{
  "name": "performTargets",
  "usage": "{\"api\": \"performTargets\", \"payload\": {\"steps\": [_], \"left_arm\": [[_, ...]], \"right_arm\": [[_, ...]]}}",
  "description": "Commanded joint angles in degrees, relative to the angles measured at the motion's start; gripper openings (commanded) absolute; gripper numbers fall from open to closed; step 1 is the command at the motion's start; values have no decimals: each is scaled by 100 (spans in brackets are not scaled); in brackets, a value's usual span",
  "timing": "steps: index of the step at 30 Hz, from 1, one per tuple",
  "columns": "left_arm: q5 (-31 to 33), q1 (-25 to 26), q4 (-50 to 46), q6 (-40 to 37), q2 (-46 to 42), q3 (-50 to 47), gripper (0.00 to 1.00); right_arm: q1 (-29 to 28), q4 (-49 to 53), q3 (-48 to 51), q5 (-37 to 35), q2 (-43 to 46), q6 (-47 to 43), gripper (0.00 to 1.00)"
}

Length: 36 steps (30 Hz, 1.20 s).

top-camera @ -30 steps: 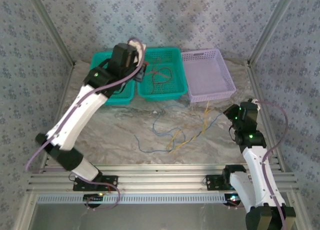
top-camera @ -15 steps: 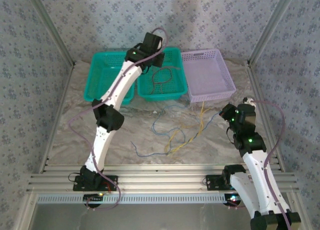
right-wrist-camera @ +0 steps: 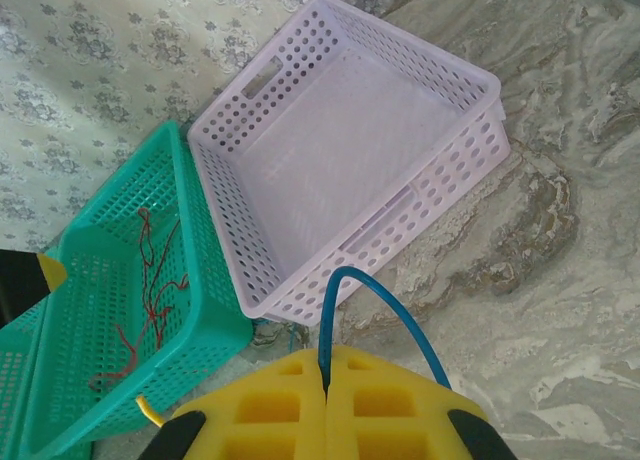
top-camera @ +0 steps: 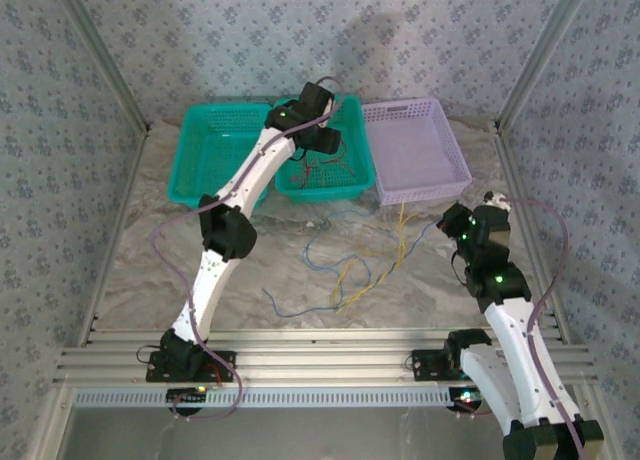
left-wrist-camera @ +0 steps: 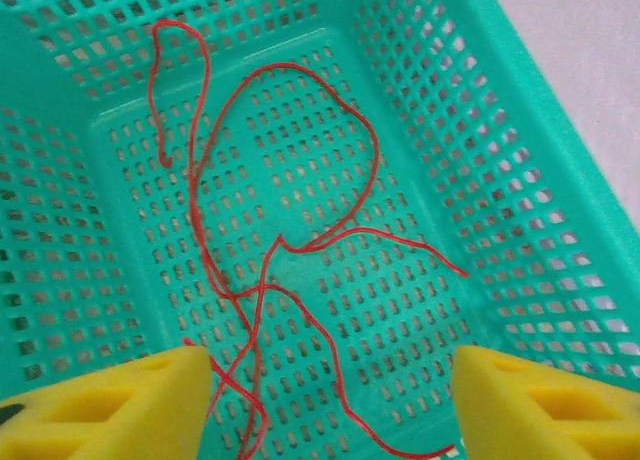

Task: Untangle the cables

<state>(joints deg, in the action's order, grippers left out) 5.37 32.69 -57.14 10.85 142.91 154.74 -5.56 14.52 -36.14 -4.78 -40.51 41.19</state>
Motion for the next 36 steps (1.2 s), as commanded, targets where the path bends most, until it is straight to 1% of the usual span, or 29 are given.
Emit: {"api": "performTargets", "payload": {"steps": [1,5,11,14,17,22,25,27,32,36], "left_arm": [[-321,142,-231,7,-607,233,73],[-513,342,-302,15,-1298,-60,80],[-899,830,-238,64,-2647,-1345,82],[-984,1184,-53,116,-3397,-2350,82],[-1070,1568,320,176,-4173,-3591,82],[-1165,2024,858,437,-5113,-5533,83],[-1324,2156,1235,625,-5449,-6476,83],[-1372,2255,1328,698,-5518,-6832,83],[-1469,2535,1553,803,-5535,-7377,82],[-1564,2652,1787,920,-5479,-7755,81]], "right_arm": [[-15,-243,-166,-31,-99,126,0],[24,-378,-295,166,-258,117,0],[241,-494,-398,615,-352,248,0],[303,-471,-462,706,-335,276,0],[382,-453,-506,786,-308,309,0],[494,-458,-584,990,-318,409,0],[523,-500,-604,1065,-334,479,0],[546,-509,-625,1118,-365,536,0],[556,-499,-757,1197,-439,623,0],[572,-509,-846,1221,-443,654,0]]}}
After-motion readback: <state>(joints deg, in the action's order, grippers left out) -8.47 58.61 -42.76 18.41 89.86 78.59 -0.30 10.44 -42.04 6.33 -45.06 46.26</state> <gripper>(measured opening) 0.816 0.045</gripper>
